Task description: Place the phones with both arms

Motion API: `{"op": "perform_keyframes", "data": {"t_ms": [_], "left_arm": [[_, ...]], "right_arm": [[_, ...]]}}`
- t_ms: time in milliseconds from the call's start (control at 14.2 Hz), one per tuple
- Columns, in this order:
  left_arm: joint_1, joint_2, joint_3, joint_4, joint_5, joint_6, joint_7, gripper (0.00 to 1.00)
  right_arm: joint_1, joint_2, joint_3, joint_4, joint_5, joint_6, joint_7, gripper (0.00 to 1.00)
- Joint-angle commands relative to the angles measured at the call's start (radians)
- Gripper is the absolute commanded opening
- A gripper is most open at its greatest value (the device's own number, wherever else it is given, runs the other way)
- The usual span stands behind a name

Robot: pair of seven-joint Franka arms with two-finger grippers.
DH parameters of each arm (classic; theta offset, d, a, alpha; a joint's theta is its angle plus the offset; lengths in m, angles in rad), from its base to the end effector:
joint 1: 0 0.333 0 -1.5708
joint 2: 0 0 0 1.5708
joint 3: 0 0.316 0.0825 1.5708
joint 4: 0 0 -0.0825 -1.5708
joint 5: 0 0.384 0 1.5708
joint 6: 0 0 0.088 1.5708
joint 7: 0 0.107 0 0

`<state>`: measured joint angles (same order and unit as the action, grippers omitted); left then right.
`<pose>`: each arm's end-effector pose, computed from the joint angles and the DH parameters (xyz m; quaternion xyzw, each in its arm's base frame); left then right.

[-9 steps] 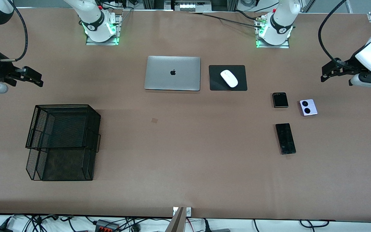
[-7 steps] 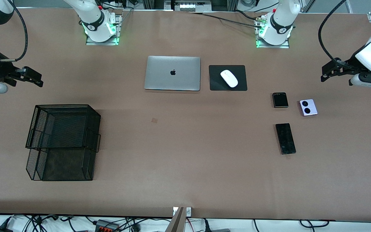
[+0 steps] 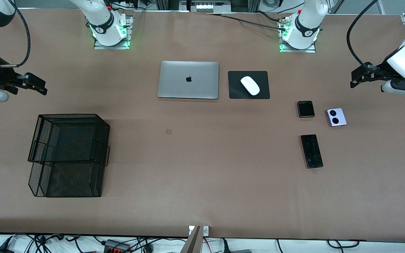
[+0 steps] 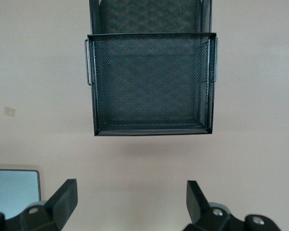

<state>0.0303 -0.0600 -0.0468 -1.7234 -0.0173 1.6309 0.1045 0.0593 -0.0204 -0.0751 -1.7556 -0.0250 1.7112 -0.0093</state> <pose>0.5378 -0.0113 0.5902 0.9981 -0.0597 -0.0159 0.0079 0.5537 -0.0114 0.5601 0.9999 -0.0013 -0.0122 0.0114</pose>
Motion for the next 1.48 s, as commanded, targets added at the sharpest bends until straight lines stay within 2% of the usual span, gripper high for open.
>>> {"op": "perform_keyframes", "data": {"t_ms": [0,141,352,493,1127,1408], "left_arm": [[0.008,-0.003,-0.011,0.016,0.025,-0.022,-0.014,1.0],[0.005,0.023,-0.011,0.042,0.013,-0.037,-0.014,1.0],[0.002,0.136,-0.011,0.213,0.025,-0.155,-0.011,1.0],[0.0,0.17,-0.011,0.255,0.028,-0.18,-0.006,1.0],[0.002,0.187,-0.01,0.243,0.036,-0.177,-0.009,1.0],[-0.001,0.316,-0.011,0.194,0.036,-0.123,-0.017,1.0]], "right_arm": [[-0.006,-0.009,0.0,-0.021,-0.004,0.018,-0.014,1.0],[-0.004,-0.007,0.0,-0.021,-0.004,0.019,-0.014,1.0],[0.002,-0.001,0.001,-0.021,-0.004,0.027,-0.012,1.0],[0.007,-0.001,0.003,-0.021,-0.004,0.027,-0.011,1.0],[0.0,-0.013,0.0,-0.009,-0.003,0.005,-0.014,1.0],[-0.001,-0.032,-0.014,0.016,0.002,-0.065,-0.014,1.0]]}}
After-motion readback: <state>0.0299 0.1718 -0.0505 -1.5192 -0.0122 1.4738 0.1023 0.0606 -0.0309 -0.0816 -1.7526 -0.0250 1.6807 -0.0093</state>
